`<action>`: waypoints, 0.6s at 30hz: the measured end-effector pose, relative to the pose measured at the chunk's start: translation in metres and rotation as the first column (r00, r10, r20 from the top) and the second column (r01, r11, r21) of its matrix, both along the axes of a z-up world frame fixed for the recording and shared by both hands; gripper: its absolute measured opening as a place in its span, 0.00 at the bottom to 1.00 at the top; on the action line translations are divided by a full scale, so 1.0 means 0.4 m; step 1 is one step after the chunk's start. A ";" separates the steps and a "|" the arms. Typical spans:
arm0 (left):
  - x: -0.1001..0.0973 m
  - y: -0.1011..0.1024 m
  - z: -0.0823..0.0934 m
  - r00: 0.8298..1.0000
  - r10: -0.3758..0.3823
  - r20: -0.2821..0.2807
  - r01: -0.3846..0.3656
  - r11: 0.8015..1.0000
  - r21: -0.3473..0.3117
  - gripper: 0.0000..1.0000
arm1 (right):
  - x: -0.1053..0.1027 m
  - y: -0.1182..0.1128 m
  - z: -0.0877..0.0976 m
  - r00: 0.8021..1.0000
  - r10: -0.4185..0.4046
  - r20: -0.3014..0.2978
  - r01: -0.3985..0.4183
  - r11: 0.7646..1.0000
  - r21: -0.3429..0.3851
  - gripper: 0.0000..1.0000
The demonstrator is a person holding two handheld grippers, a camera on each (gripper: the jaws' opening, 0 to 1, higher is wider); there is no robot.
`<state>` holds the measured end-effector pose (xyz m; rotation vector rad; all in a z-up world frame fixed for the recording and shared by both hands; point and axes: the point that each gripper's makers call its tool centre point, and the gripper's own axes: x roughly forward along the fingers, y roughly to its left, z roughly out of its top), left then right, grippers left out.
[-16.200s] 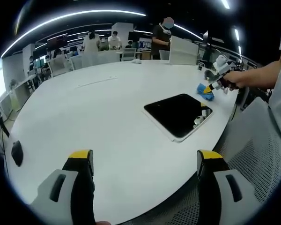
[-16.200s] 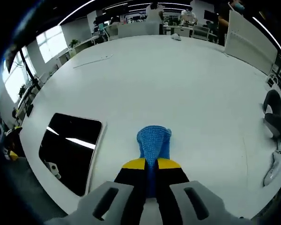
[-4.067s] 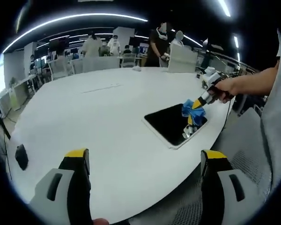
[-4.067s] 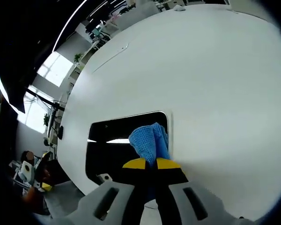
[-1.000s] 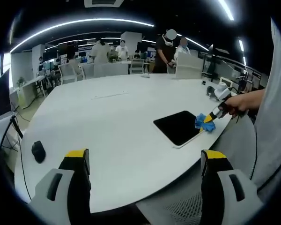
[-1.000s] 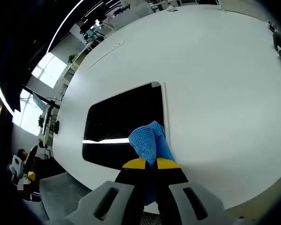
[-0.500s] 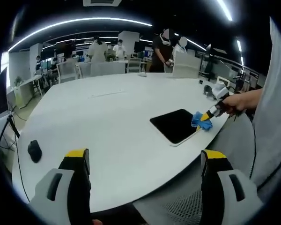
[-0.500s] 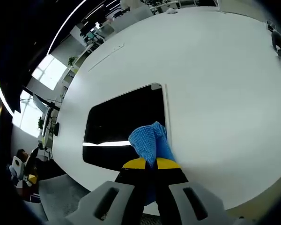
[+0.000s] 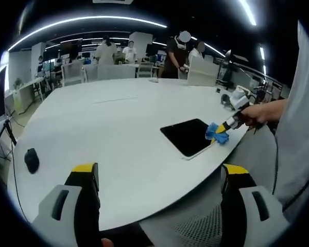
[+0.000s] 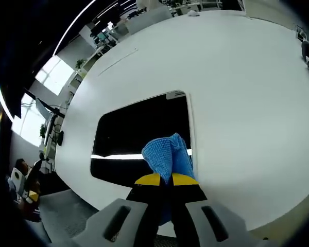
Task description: Wipe the mirror surface with the cleaning cloth until all visible marks leave the cleaned area.
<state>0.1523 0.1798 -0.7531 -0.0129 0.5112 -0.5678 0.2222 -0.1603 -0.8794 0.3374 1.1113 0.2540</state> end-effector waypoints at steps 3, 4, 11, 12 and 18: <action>0.003 -0.011 0.001 1.000 -0.009 0.009 0.009 1.000 -0.004 0.99 | 0.000 0.012 0.000 1.000 0.000 -0.001 0.000 1.000 0.005 0.00; 0.003 -0.014 0.001 1.000 -0.011 0.010 0.011 1.000 -0.006 0.99 | 0.001 0.014 -0.001 1.000 0.005 0.000 -0.005 1.000 0.002 0.00; 0.008 -0.013 -0.005 0.999 -0.029 0.023 0.029 1.000 -0.008 0.99 | 0.000 0.051 -0.003 0.999 0.034 0.000 -0.034 0.999 -0.001 0.00; 0.009 -0.009 -0.005 0.999 -0.028 0.027 0.028 1.000 -0.010 0.99 | 0.000 0.056 -0.003 0.999 0.037 0.002 -0.037 0.999 -0.003 0.00; 0.015 0.021 -0.023 0.999 -0.024 0.035 0.024 1.000 -0.008 0.99 | 0.002 0.068 -0.004 0.999 0.039 -0.004 -0.039 0.999 -0.014 0.00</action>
